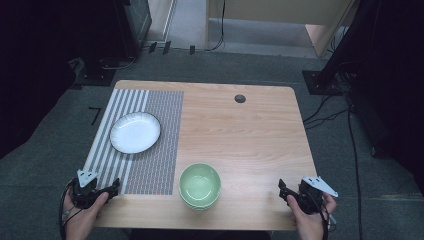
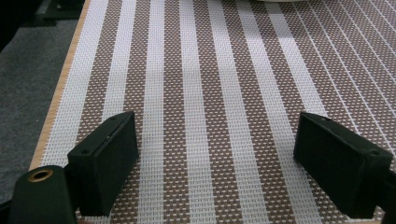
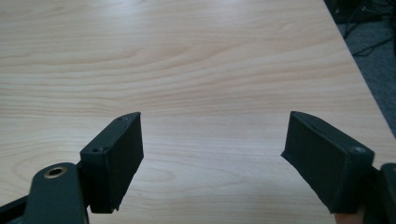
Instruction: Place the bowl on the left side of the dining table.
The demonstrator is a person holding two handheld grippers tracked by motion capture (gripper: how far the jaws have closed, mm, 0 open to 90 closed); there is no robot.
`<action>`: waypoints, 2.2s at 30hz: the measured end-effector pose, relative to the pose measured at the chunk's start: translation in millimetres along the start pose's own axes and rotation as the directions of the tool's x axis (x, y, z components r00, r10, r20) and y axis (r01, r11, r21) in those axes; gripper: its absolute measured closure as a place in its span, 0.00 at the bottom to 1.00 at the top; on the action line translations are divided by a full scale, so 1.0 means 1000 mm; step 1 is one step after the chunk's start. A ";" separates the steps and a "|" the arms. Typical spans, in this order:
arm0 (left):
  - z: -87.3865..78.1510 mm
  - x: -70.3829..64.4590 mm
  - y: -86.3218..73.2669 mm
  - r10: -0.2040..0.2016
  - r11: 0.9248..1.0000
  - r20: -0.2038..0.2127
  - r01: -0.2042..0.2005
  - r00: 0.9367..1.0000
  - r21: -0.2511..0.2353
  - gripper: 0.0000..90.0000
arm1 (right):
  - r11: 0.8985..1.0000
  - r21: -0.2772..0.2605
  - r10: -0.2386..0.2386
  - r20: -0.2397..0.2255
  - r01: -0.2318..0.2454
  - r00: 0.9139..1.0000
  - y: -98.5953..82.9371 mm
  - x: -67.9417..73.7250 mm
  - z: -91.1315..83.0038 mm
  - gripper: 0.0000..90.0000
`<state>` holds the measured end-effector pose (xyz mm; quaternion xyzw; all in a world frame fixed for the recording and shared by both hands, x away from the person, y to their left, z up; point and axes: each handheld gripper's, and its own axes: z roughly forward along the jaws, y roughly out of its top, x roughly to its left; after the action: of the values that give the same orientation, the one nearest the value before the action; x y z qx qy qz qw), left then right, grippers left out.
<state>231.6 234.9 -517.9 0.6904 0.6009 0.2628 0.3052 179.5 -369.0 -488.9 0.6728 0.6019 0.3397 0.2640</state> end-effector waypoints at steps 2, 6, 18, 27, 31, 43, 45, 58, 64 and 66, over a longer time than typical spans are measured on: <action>0.000 0.000 0.000 0.000 1.000 0.000 0.000 1.000 0.000 0.14 | 1.000 -0.011 -0.020 -0.009 0.020 1.000 0.002 0.006 -0.002 0.22; 0.000 0.000 0.000 0.000 1.000 -0.001 0.000 1.000 0.000 0.14 | 0.999 -0.035 -0.026 -0.045 0.024 0.999 0.007 0.015 -0.008 0.21; 0.000 0.000 0.000 0.002 1.000 -0.002 -0.002 1.000 0.002 0.14 | 0.997 -0.058 -0.049 -0.081 0.044 0.996 0.014 0.036 -0.018 0.17; 0.000 0.000 0.000 0.002 1.000 -0.002 -0.002 1.000 0.002 0.14 | 0.998 -0.062 -0.038 -0.112 0.031 0.993 0.017 0.049 -0.023 0.15; 0.000 0.000 0.000 0.003 1.000 -0.002 -0.003 1.000 0.003 0.14 | 0.996 -0.073 -0.050 -0.115 0.042 0.992 0.017 0.055 -0.023 0.15; 0.000 0.000 0.000 0.002 1.000 -0.003 -0.002 1.000 0.002 0.14 | 0.993 -0.079 -0.102 -0.161 0.091 0.982 0.015 0.078 -0.024 0.16; 0.000 0.000 0.000 0.003 1.000 -0.002 -0.003 1.000 0.003 0.14 | 0.992 -0.079 -0.106 -0.172 0.094 0.979 0.015 0.082 -0.024 0.16; 0.000 0.000 0.000 0.003 1.000 -0.003 -0.003 1.000 0.002 0.14 | 0.988 -0.092 -0.144 -0.224 0.127 0.964 0.012 0.107 -0.026 0.19; 0.000 -0.001 0.000 0.001 1.000 -0.004 -0.001 1.000 0.001 0.14 | 0.986 -0.105 -0.149 -0.241 0.127 0.959 0.012 0.116 -0.028 0.24; 0.000 -0.001 0.000 0.001 1.000 -0.004 -0.001 1.000 0.001 0.14 | 0.987 -0.104 -0.148 -0.252 0.125 0.956 0.012 0.118 -0.028 0.25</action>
<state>231.7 234.3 -518.0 0.6904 0.6013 0.2641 0.3034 170.5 -255.4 -445.8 0.5673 0.6608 0.4315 0.2352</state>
